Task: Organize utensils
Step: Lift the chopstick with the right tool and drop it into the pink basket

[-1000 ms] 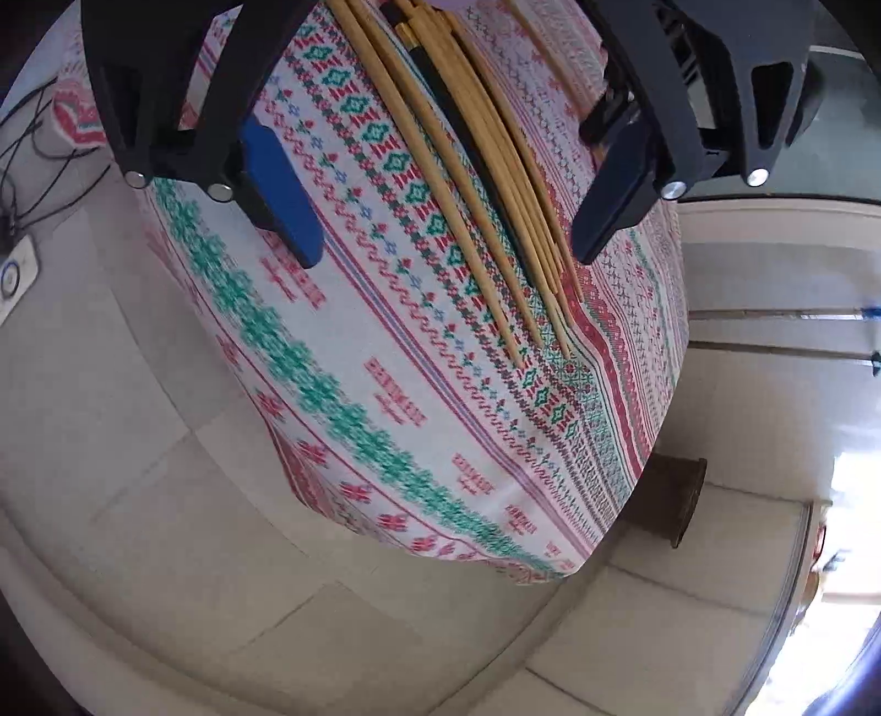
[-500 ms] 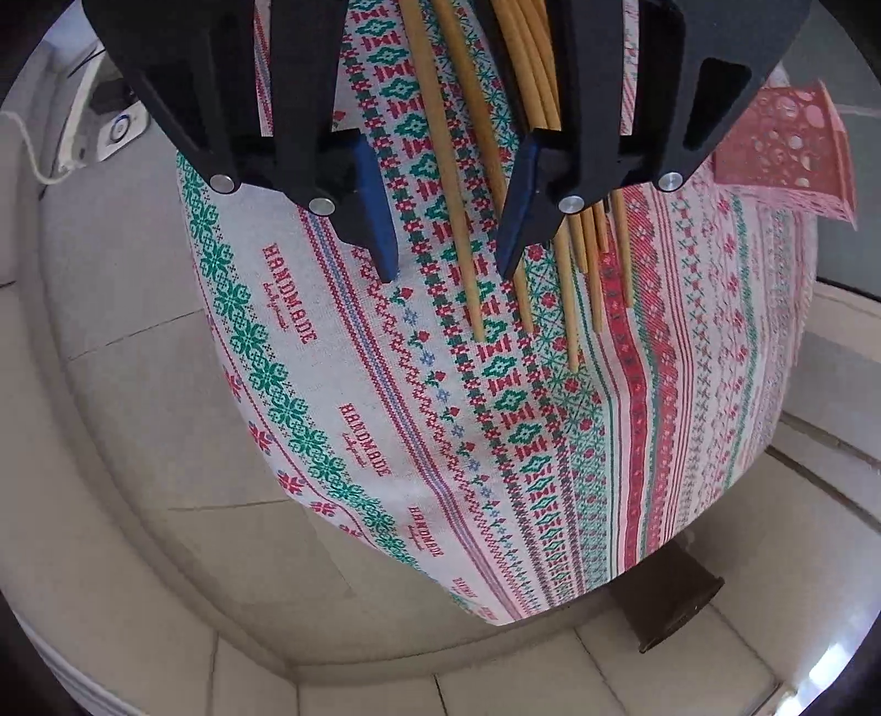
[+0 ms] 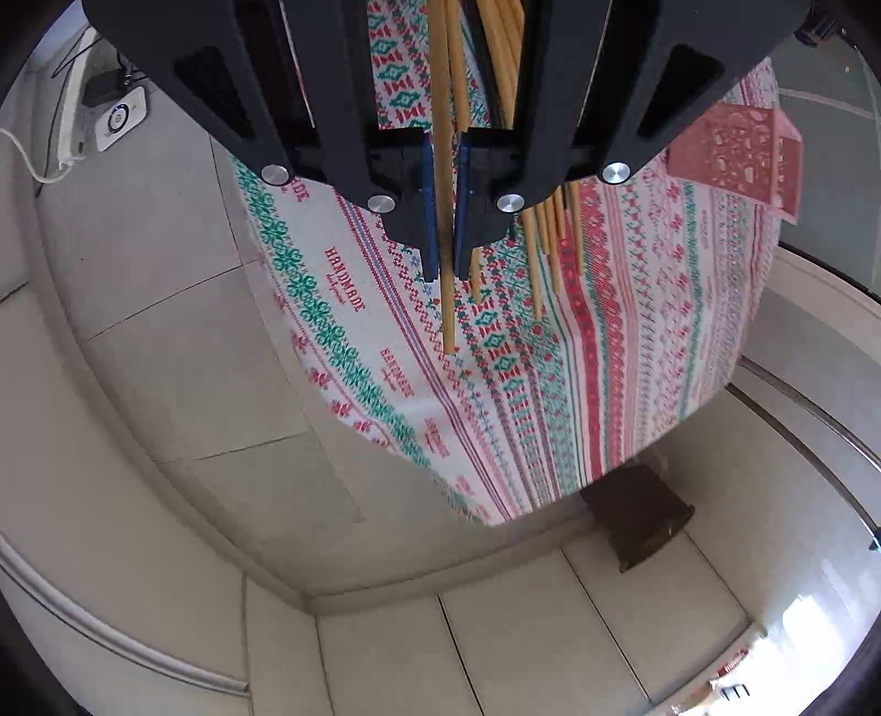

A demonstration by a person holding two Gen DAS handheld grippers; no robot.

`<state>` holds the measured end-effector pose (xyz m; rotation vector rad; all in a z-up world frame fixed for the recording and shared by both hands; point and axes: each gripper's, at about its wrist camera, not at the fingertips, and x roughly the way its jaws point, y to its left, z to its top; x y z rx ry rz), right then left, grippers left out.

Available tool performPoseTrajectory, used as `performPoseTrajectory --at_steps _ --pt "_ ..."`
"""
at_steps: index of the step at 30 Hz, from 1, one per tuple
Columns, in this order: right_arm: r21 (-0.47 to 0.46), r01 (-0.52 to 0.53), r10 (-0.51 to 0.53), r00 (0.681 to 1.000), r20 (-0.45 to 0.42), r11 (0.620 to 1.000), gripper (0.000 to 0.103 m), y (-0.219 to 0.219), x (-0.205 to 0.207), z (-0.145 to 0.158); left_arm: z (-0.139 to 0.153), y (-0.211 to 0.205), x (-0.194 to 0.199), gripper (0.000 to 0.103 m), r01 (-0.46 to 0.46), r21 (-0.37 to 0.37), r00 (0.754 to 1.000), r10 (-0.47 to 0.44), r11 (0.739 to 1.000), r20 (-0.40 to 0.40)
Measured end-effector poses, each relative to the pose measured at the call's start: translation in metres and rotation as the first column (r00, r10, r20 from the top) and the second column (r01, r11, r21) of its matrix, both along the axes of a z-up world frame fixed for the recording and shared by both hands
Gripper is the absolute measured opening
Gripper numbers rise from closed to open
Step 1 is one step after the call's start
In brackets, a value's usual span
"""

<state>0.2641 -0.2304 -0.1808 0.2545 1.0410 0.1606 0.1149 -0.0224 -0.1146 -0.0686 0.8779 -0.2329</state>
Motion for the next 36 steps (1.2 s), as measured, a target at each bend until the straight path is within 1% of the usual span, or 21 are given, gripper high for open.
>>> performPoseTrajectory --at_steps 5,9,13,16,19,21,22,25,27,31,33,35,36 --pt "-0.014 0.006 -0.004 0.992 0.125 1.0 0.006 -0.007 -0.045 0.067 0.033 0.006 -0.014 0.004 0.0 -0.053 0.995 0.005 0.999 0.096" --pt "0.037 0.034 -0.041 0.976 0.214 0.999 0.006 -0.011 -0.07 0.113 0.068 0.01 -0.017 0.004 -0.026 -0.086 0.982 0.042 0.996 0.184" --pt "0.125 0.045 -0.081 0.951 0.297 0.991 0.006 -0.009 -0.073 0.16 0.116 0.023 -0.013 0.004 -0.076 -0.127 0.954 0.109 0.989 0.28" --pt "0.192 0.012 -0.08 0.934 0.349 0.981 0.006 0.001 -0.072 0.193 0.146 0.04 -0.008 0.004 -0.124 -0.158 0.927 0.171 0.98 0.334" --pt "0.221 -0.028 -0.062 0.919 0.39 0.975 0.006 0.014 -0.072 0.215 0.159 0.057 -0.005 0.004 -0.174 -0.173 0.904 0.227 0.969 0.363" --pt "0.241 -0.064 -0.043 0.908 0.416 0.968 0.006 0.025 -0.073 0.224 0.16 0.067 -0.005 0.004 -0.214 -0.171 0.89 0.264 0.962 0.371" --pt "0.245 -0.075 -0.037 0.905 0.423 0.967 0.006 0.033 -0.072 0.224 0.158 0.073 -0.002 0.004 -0.234 -0.171 0.886 0.282 0.957 0.367" --pt "0.255 -0.113 -0.003 0.91 0.415 0.96 0.006 0.049 -0.069 0.221 0.149 0.091 0.006 0.004 -0.28 -0.193 0.885 0.33 0.941 0.328" --pt "0.246 -0.133 0.022 0.913 0.407 0.96 0.006 0.059 -0.068 0.217 0.142 0.1 0.011 0.004 -0.303 -0.187 0.885 0.349 0.934 0.307" --pt "0.233 -0.149 0.048 0.919 0.391 0.961 0.006 0.077 -0.069 0.209 0.125 0.116 0.02 0.004 -0.345 -0.185 0.879 0.386 0.92 0.281" --pt "0.231 -0.155 0.058 0.924 0.379 0.96 0.006 0.085 -0.068 0.204 0.117 0.121 0.026 0.005 -0.354 -0.189 0.882 0.394 0.916 0.258" --pt "0.227 -0.163 0.071 0.927 0.367 0.96 0.006 0.091 -0.067 0.199 0.107 0.123 0.034 0.005 -0.361 -0.186 0.895 0.395 0.914 0.208" --pt "0.224 -0.168 0.078 0.928 0.363 0.96 0.006 0.094 -0.067 0.197 0.104 0.124 0.036 0.01 -0.366 -0.184 0.898 0.398 0.912 0.188"
